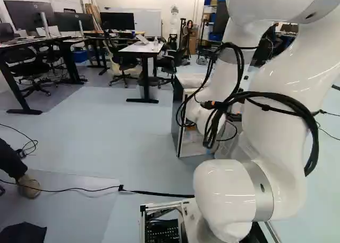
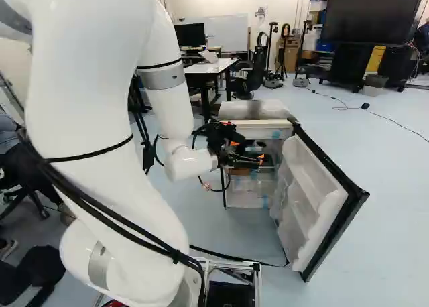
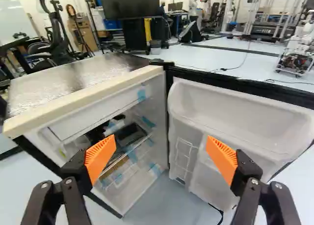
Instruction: Open the fridge door
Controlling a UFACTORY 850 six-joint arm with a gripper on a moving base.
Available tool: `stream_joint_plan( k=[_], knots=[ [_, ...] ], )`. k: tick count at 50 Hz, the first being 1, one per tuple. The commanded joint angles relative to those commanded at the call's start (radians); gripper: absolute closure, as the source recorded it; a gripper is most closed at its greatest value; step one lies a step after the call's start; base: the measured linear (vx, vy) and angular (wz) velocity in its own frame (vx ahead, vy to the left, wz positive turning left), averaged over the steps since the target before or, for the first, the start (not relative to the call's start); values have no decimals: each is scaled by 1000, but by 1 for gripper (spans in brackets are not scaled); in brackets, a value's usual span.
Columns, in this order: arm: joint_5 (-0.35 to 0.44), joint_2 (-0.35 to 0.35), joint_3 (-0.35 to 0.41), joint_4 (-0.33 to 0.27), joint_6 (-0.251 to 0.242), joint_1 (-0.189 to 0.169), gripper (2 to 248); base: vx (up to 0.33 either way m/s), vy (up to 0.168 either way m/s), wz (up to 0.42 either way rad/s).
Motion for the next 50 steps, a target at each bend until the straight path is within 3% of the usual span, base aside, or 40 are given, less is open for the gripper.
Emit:
stream_joint_plan(
  k=[36,50],
  knots=[
    [-163,234,98,-321,0,70,3,0,0,0],
    [-212,306,127,-419,0,91,3,0,0,0]
  ],
)
